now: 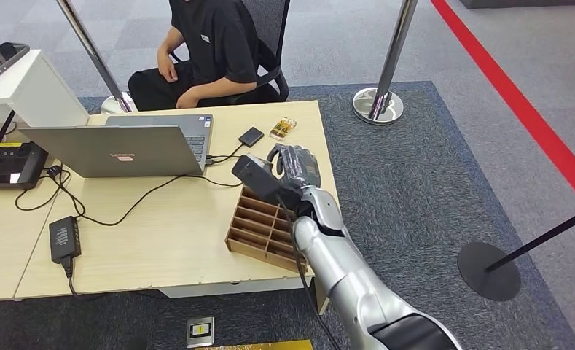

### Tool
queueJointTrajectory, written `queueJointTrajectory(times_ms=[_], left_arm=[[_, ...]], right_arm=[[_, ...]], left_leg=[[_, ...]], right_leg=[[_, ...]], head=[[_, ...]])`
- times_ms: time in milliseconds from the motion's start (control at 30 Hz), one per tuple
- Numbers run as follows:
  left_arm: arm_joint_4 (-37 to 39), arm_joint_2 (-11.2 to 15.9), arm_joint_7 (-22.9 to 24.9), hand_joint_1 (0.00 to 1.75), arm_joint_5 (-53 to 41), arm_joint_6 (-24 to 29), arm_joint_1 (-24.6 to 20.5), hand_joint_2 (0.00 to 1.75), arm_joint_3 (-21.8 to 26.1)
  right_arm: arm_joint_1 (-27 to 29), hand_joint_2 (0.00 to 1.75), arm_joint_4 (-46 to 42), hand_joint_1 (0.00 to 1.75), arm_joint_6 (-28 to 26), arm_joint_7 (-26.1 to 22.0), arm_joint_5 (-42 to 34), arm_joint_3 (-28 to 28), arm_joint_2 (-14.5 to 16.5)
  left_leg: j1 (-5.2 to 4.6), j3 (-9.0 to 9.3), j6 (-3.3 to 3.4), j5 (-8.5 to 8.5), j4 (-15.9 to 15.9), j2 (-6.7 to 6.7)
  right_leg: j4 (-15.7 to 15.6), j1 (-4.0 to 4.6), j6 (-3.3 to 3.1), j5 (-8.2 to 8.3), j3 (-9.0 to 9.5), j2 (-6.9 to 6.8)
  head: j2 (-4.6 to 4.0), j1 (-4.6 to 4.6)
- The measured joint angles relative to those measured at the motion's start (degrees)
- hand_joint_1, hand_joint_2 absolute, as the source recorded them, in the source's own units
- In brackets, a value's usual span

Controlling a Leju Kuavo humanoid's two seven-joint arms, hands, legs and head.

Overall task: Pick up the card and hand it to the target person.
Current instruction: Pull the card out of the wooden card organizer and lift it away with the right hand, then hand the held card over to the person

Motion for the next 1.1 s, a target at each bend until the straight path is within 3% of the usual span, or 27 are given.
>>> queueJointTrajectory(times_ms=[600,733,1100], left_arm=[[0.0,0.0,0.0,0.0,-0.7,0.0,0.0,0.0,0.0],[0.0,0.0,0.1,0.0,-1.2,-0.1,-0.1,0.0,0.0],[0.0,0.0,0.6,0.0,-1.5,-0.3,-0.3,0.0,0.0]], right_arm=[[2.8,1.75,-12.5,1.61,2.3,1.2,-0.2,1.6,-0.9],[2.8,1.75,-13.7,1.74,2.8,1.7,-0.3,2.0,-1.1],[-0.3,1.75,-12.5,1.75,0.4,2.4,1.0,2.2,-1.0]], left_leg=[[0.0,-0.01,0.0,0.0,0.0,0.0],[0.0,-0.01,0.0,0.0,0.0,0.0],[0.0,-0.01,0.0,0.0,0.0,0.0]], right_leg=[[0.0,0.0,0.0,0.0,-0.02,0.0],[0.0,0.0,0.0,0.0,-0.02,0.0],[0.0,0.0,0.0,0.0,-0.01,0.0]], head=[[0.0,-0.01],[0.0,0.0],[0.0,0.0]])
